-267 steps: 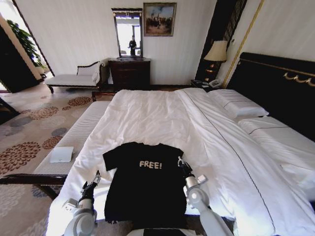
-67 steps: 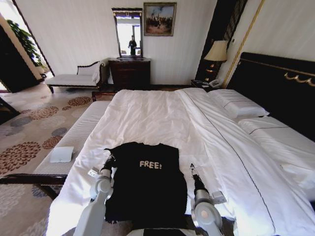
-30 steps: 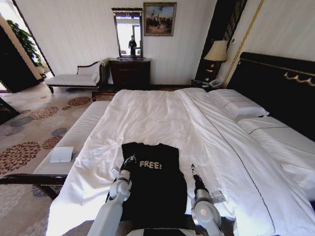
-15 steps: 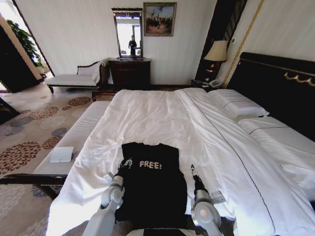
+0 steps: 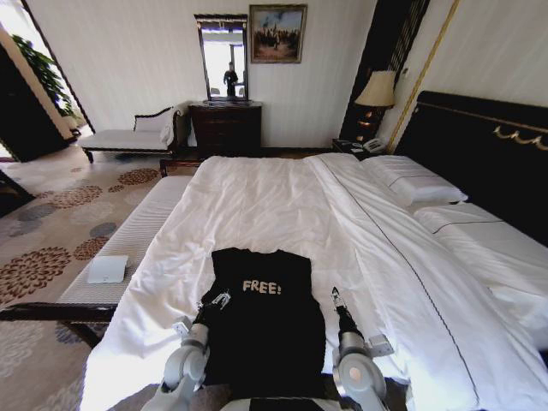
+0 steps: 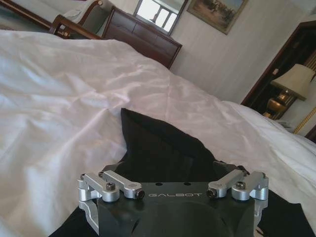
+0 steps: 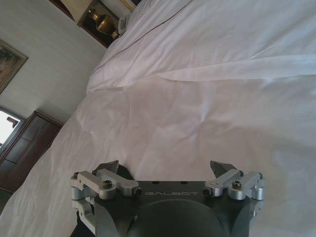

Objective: Fold the clothes on the bed.

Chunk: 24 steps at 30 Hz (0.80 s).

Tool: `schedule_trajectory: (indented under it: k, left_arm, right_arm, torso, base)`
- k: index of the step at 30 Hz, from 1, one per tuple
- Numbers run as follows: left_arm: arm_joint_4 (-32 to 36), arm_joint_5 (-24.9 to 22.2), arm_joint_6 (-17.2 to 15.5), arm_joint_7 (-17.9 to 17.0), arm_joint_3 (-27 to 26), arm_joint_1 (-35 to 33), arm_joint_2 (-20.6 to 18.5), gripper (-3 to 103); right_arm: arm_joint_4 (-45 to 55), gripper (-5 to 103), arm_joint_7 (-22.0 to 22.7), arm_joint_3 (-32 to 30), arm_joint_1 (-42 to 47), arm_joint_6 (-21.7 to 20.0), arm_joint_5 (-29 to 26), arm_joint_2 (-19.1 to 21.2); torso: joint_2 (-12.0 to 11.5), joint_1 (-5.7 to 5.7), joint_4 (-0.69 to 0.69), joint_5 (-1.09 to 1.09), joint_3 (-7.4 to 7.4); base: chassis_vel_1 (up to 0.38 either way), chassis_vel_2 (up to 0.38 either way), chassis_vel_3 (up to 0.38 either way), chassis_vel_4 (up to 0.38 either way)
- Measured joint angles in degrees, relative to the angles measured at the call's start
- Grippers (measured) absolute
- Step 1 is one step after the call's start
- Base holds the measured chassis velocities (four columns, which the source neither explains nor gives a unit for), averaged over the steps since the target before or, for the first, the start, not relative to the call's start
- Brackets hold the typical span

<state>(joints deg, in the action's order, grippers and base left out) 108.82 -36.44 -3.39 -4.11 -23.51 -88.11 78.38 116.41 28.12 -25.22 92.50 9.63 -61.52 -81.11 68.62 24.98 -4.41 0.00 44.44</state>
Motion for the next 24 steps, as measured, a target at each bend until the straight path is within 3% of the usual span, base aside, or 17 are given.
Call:
schedule_trajectory:
  k: [7,10,18,24]
  left_arm:
    - [-1.3,3.82,-0.6,-1.31,0.94,-1.1,0.21,100]
    - [-3.06,4.78,-2.37,-3.22,1.4,-0.66,0.83,100]
    - [-6.19,4.49,-3.03,-4.71,0.99,2.05,2.18,100]
    - [-7.33,1.62,-2.71,-4.96,-1.74,3.6,2.31,100]
  right_arm:
    - [0.77,100,0.02,0.27,0.44,0.02,0.65,-0.36]
    - [1.08,100,0.05,0.41,1.05,0.07,1.2,-0.61]
    - [1.62,100,0.14,0.34,1.84,0.23,1.52,-0.6]
    - [2.04,100,0.28,0.47,2.04,0.24,1.83,-0.73]
  torso:
    - [0.0,0.0,0.0,0.0,0.0]
    - [0.0,0.0,0.0,-0.01,0.0]
    - [0.0,0.0,-0.01,-0.01,0.0]
    - [0.0,0.0,-0.01,-0.01,0.01]
  base:
    - [0.0,0.0,0.0,0.0]
    - [0.0,0.0,0.0,0.0]
    - [0.0,0.0,0.0,0.0]
    - [0.0,0.0,0.0,0.0]
